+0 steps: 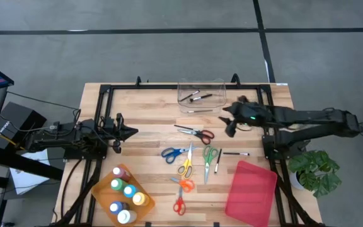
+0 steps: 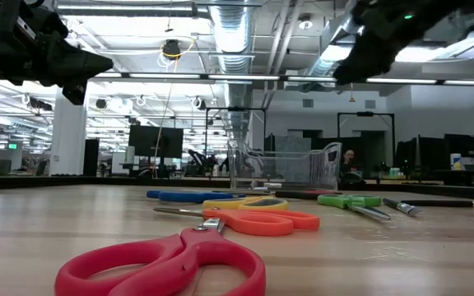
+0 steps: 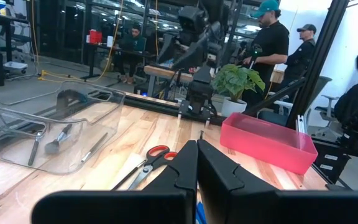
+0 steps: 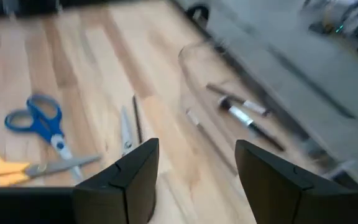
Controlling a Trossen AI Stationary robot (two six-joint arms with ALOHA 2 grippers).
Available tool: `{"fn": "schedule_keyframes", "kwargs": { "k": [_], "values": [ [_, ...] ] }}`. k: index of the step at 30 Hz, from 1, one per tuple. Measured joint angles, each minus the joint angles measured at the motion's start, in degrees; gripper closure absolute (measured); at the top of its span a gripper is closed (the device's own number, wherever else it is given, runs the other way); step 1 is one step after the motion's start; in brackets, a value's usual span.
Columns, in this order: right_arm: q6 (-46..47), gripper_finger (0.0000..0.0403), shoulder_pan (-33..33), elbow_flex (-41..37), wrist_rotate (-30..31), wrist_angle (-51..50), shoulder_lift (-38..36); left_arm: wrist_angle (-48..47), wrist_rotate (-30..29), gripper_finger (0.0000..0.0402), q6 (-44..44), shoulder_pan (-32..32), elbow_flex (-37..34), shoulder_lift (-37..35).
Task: Pick & Place Paint Supplies
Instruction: Put the eyeshadow brush into the transparent bin
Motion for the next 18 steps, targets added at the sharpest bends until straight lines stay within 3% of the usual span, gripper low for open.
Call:
{"fn": "schedule_keyframes", "kwargs": {
  "k": [5, 10, 18],
  "values": [
    [-0.4, 0.0193, -4.2, 6.3, -9.2, -5.2, 13.1, 0.0, 0.0, 0.0402, 0.0, 0.0, 0.0, 0.0],
    [-0.2, 0.0193, -6.4, 10.1, -14.5, -12.9, 24.4, 0.0, 0.0, 0.0402, 0.0, 0.0, 0.0, 0.0],
    [3.0, 0.0193, -5.8, 11.7, -22.0, -26.5, 35.5, 0.0, -0.2, 0.0402, 0.0, 0.0, 0.0, 0.0]
  ]
}}
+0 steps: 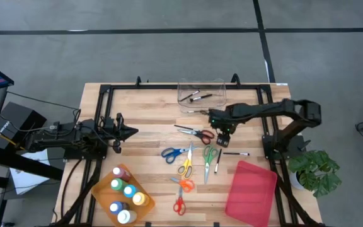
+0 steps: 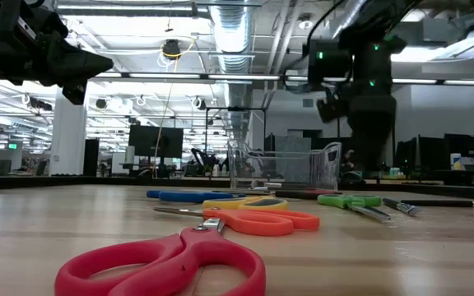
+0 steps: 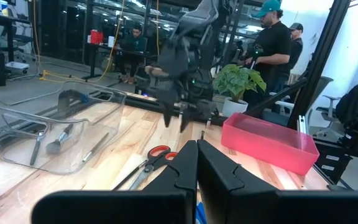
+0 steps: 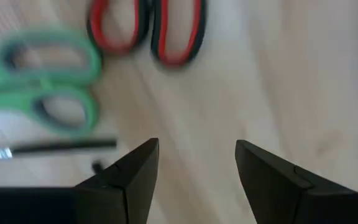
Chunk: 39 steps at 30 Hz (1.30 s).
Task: Pick & Place Paint Supplies
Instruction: Put the eyeshadow brush into the transparent bin
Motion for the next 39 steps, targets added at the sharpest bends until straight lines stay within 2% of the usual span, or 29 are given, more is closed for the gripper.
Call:
{"fn": "schedule_keyframes", "kwargs": {
  "k": [6, 15, 26, 39],
  "values": [
    [1.4, 0.0193, 3.7, 0.0, -0.6, -4.7, 3.0, 0.0, 0.0, 0.0402, 0.0, 0.0, 0.0, 0.0],
    [2.9, 0.0193, 9.1, -1.3, -1.5, -9.6, 2.7, 0.0, 0.1, 0.0402, 0.0, 0.0, 0.0, 0.0],
    [3.1, 0.0193, 7.1, -10.9, -3.4, -8.8, 2.8, 0.0, 0.3, 0.0402, 0.0, 0.0, 0.0, 0.0],
    [-0.2, 0.0193, 6.8, -11.4, -2.4, -5.6, 2.5, 0.0, 0.2, 0.0401, 0.0, 0.0, 0.0, 0.0]
  ]
}}
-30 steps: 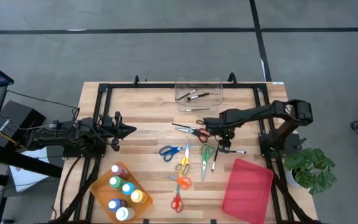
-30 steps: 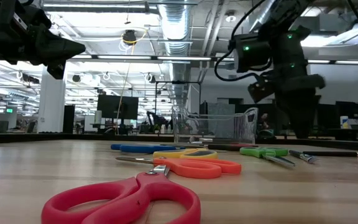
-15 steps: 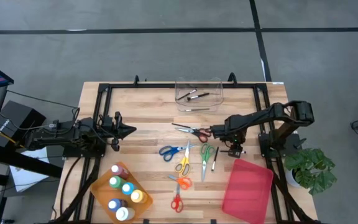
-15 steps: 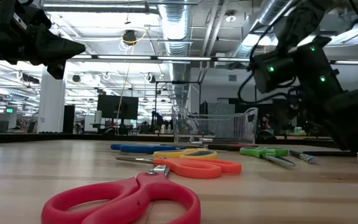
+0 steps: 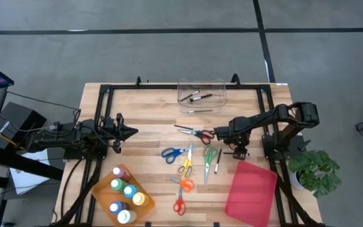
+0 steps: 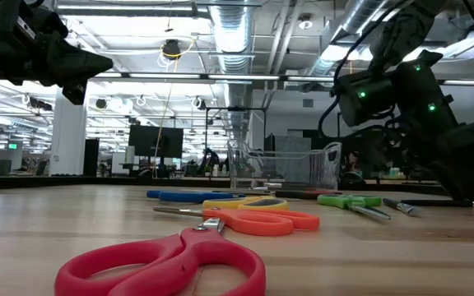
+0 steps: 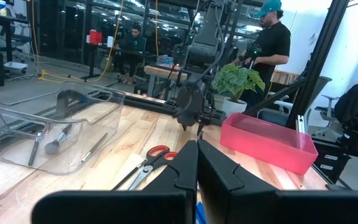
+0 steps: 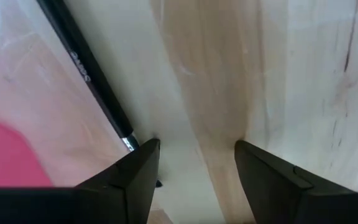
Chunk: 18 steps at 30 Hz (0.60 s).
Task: Pick & Place Paint Supplies
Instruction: Put the eyeshadow brush into the transparent bin
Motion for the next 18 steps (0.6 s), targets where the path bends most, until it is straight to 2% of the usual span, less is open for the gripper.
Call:
{"fn": "schedule_keyframes", "kwargs": {
  "k": [14, 18],
  "values": [
    [-4.4, 0.0197, -5.5, 1.6, 3.6, 2.3, 0.2, 0.0, -0.2, 0.0401, 0.0, 0.0, 0.0, 0.0],
    [-5.4, 0.0212, -6.3, 3.7, 5.8, 7.8, 0.3, 0.0, -0.2, 0.0402, 0.0, 0.0, 0.0, 0.0]
  ]
}}
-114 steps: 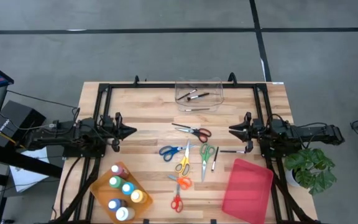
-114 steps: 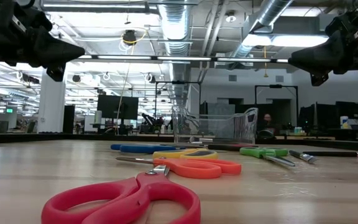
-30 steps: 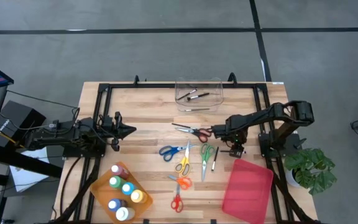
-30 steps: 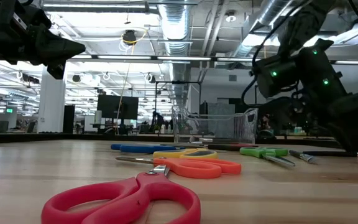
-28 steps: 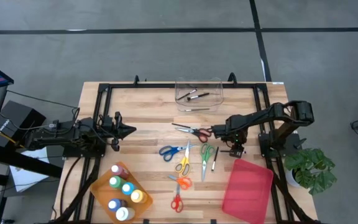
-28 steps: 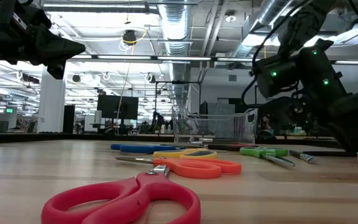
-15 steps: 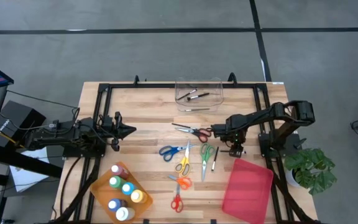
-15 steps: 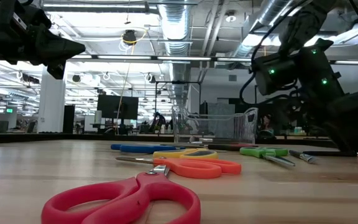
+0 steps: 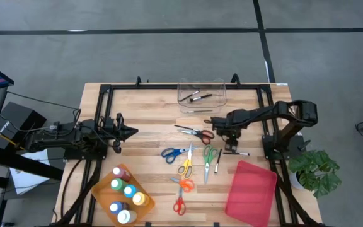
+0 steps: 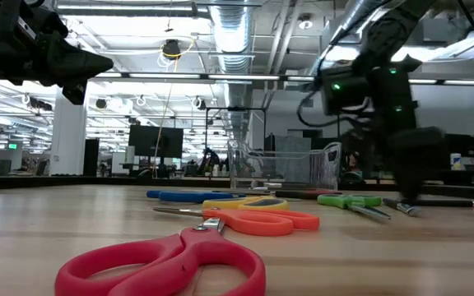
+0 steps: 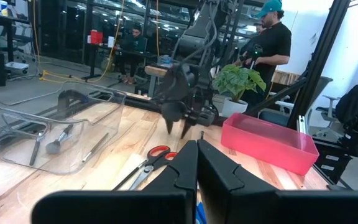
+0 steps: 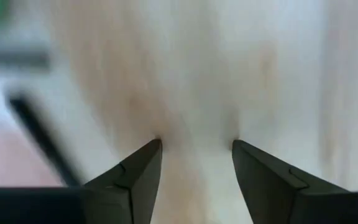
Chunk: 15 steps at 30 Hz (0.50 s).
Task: Pick & Place Paint Supplies
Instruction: Put the eyeshadow brush into the transparent bin
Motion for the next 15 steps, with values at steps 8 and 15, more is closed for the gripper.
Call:
{"fn": "schedule_keyframes", "kwargs": {
  "k": [8, 15],
  "values": [
    [3.7, 0.0219, 1.0, 0.1, -2.7, 2.0, 0.0, 0.0, 0.0, 0.0401, 0.0, 0.0, 0.0, 0.0],
    [5.3, 0.0172, 4.6, 0.1, -8.4, -0.1, -5.6, 0.0, 0.2, 0.0401, 0.0, 0.0, 0.0, 0.0]
  ]
}}
